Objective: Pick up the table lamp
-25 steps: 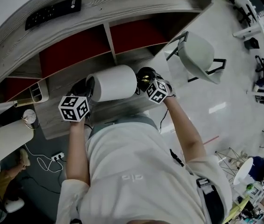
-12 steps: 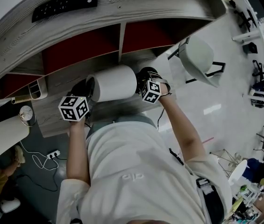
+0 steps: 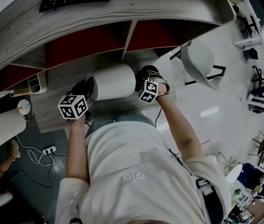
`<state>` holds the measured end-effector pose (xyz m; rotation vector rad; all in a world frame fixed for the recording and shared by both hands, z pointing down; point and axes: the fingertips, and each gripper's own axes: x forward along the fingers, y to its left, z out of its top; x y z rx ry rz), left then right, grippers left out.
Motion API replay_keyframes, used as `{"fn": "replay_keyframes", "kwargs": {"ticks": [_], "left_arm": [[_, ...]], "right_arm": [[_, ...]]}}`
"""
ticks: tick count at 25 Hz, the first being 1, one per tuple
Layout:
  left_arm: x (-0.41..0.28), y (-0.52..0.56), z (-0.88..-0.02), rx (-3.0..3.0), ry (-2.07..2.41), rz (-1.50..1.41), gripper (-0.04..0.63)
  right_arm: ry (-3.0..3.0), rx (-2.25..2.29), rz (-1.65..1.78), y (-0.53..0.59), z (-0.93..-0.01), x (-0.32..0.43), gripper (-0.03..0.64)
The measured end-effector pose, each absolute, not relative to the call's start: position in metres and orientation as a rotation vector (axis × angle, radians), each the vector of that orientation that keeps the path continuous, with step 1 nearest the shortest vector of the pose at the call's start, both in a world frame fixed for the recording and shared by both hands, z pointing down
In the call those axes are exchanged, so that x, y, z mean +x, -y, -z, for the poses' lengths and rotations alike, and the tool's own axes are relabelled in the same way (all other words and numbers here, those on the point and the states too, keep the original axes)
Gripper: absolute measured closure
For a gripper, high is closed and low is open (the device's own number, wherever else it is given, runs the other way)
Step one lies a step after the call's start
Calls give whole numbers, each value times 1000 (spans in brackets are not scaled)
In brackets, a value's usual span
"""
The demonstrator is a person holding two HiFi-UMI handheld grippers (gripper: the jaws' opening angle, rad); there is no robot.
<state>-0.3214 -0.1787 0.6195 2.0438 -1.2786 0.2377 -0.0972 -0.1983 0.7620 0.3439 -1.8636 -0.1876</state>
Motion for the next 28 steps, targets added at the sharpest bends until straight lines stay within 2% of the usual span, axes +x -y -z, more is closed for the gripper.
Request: {"fn": "replay_keyframes", "kwargs": {"ticks": [16,28], "left_arm": [[-325,171,-617,1993,1241,-79,571],[-262,178,-578,2097,1113,63,571]], "right_arm": [[1827,388,253,203,-722,-91,463],[1680,488,329,202,-651,-10,463]]}}
